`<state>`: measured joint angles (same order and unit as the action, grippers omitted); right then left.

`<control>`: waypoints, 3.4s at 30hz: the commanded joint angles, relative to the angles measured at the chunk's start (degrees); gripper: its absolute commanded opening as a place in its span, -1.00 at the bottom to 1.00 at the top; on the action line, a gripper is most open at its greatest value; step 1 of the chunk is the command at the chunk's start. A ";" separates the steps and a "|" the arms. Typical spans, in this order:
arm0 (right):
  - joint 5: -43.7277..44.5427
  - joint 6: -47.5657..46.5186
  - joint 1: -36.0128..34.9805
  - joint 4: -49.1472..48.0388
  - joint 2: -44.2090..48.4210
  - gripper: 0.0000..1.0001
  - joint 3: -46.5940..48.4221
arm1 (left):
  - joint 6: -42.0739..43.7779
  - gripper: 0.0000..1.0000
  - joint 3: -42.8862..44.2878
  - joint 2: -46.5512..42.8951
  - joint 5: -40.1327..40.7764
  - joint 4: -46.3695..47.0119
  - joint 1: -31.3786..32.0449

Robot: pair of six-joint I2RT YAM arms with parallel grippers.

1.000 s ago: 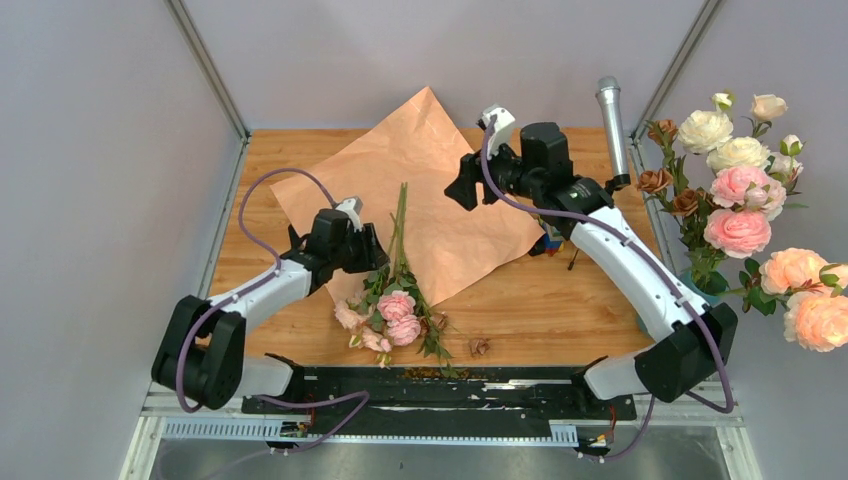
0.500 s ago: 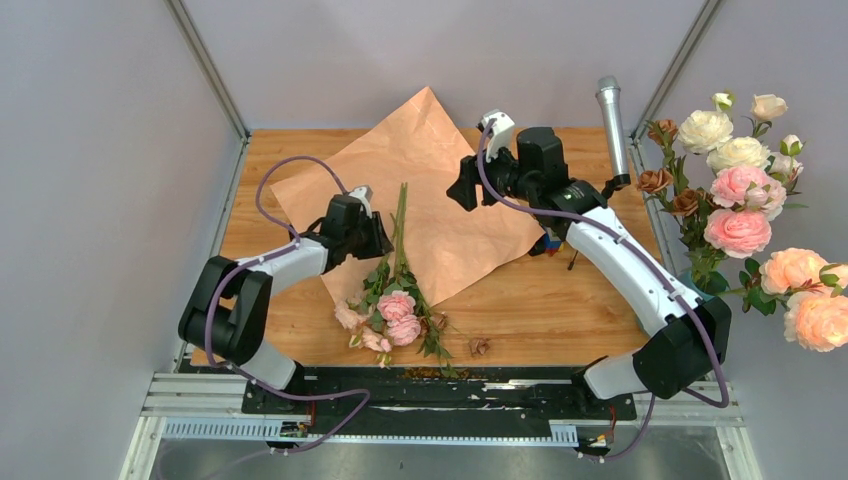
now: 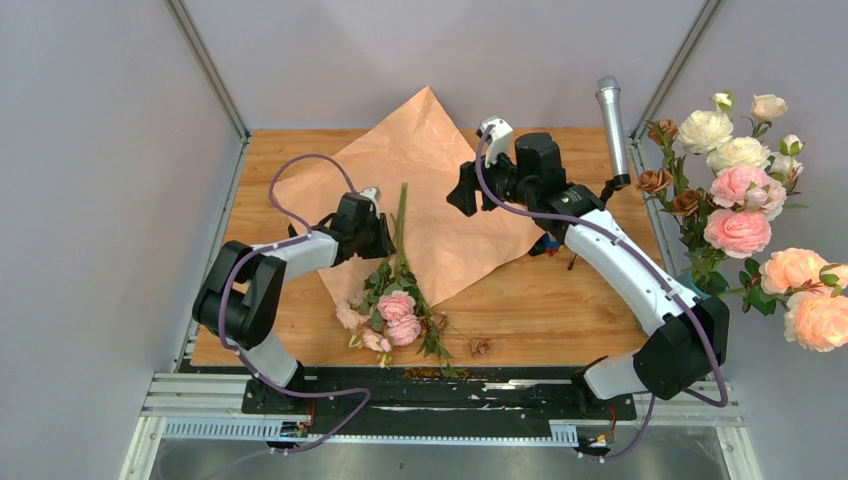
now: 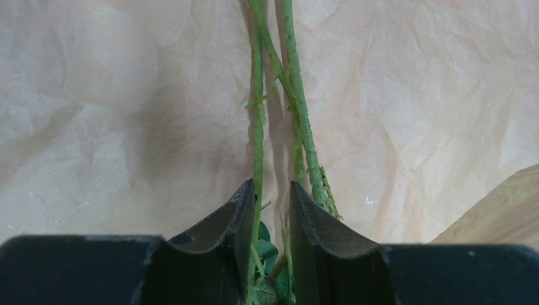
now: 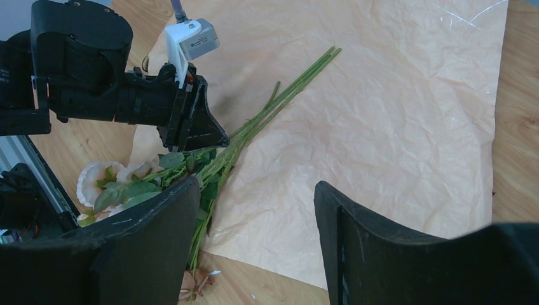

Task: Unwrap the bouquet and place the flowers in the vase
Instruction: Pick up the fake flower from the wrapping paper.

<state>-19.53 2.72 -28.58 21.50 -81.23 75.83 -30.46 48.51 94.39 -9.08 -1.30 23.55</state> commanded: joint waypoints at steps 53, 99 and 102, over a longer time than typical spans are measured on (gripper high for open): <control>1.80 0.03 0.10 -2.77 3.80 0.49 -5.85 | 6.64 -1.00 5.88 -1.20 23.28 -14.19 6.86; 4.61 -44.40 -29.28 -36.98 17.93 0.64 -29.95 | -3.05 -1.00 13.22 -25.84 -26.44 -27.00 -2.71; 8.58 -48.18 -33.24 -37.40 15.87 0.65 -30.15 | -3.22 -1.00 11.84 -26.54 -27.11 -27.52 -2.64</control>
<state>-18.87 -35.62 -58.00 -12.91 -63.42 45.74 -30.83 61.25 68.93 -31.64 -30.68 21.19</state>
